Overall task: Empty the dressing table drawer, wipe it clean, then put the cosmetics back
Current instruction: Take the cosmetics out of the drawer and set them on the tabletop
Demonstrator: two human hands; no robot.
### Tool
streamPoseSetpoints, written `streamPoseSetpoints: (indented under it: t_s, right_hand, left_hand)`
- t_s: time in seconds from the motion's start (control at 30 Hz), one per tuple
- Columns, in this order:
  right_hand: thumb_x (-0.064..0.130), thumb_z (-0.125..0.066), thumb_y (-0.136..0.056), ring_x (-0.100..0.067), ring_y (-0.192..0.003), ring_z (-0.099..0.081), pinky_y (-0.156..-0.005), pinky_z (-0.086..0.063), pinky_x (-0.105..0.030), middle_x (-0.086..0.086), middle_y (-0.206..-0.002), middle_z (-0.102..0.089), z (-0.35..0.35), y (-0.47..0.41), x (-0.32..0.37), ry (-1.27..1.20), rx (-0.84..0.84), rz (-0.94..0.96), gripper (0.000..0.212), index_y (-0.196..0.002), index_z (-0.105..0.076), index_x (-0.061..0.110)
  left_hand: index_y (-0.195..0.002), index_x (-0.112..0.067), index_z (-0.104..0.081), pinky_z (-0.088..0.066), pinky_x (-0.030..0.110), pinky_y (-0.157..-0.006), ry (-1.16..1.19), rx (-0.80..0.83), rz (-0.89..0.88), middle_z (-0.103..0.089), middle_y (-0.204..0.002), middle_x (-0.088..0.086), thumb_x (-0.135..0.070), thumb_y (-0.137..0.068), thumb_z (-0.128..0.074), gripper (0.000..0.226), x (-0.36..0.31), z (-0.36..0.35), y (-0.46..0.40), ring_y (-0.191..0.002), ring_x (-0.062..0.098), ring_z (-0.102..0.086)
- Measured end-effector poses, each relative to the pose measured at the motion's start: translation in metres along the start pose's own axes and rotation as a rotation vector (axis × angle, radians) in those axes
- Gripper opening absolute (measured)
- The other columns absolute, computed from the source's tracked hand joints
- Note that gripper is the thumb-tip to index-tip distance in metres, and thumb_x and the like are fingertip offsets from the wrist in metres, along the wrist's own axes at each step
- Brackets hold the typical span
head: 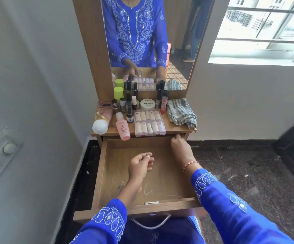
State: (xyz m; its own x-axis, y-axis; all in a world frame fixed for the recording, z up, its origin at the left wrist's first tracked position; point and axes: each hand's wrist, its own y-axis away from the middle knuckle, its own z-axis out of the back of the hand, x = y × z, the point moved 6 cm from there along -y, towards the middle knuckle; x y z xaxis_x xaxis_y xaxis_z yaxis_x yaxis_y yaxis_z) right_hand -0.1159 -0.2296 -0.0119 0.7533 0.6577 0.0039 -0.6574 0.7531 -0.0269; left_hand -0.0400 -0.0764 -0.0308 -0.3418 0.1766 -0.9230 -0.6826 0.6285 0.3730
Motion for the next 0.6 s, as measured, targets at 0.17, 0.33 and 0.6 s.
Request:
streamPoseSetpoints:
  t_s: [0.17, 0.33, 0.6]
  right_hand:
    - [0.002, -0.053, -0.083, -0.033, -0.1, -0.058, -0.079, -0.047, -0.038, -0.014, -0.101, -0.062, -0.001, 0.006, -0.006, -0.327, -0.013, -0.058, 0.011, -0.093, -0.057, 0.003]
    - [0.013, -0.077, -0.072, -0.01, -0.055, -0.052, -0.052, -0.046, -0.015, 0.0, -0.071, -0.063, 0.009, 0.031, 0.009, -0.875, 0.092, -0.139, 0.015, -0.077, -0.063, 0.015]
    - [0.003, -0.066, -0.082, -0.014, -0.049, -0.053, -0.05, -0.051, -0.027, -0.004, -0.07, -0.063, 0.013, 0.049, 0.029, -1.104, 0.085, -0.061, 0.013, -0.082, -0.061, 0.015]
  left_hand:
    - [-0.085, -0.014, -0.063, -0.05, 0.023, -0.067, -0.003, 0.013, 0.049, -0.063, -0.077, 0.003, -0.006, -0.093, -0.047, 0.02, 0.009, 0.003, 0.002, -0.07, 0.013, -0.059]
    - [-0.107, -0.006, -0.055, -0.051, 0.029, -0.068, 0.051, -0.034, 0.169, -0.056, -0.086, 0.007, -0.013, -0.095, -0.048, 0.016, 0.026, 0.009, -0.004, -0.072, 0.019, -0.057]
    - [-0.089, -0.003, -0.062, -0.056, 0.019, -0.055, 0.178, 0.017, 0.127, -0.062, -0.073, 0.009, -0.013, -0.095, -0.049, 0.018, 0.018, 0.014, 0.004, -0.062, 0.016, -0.062]
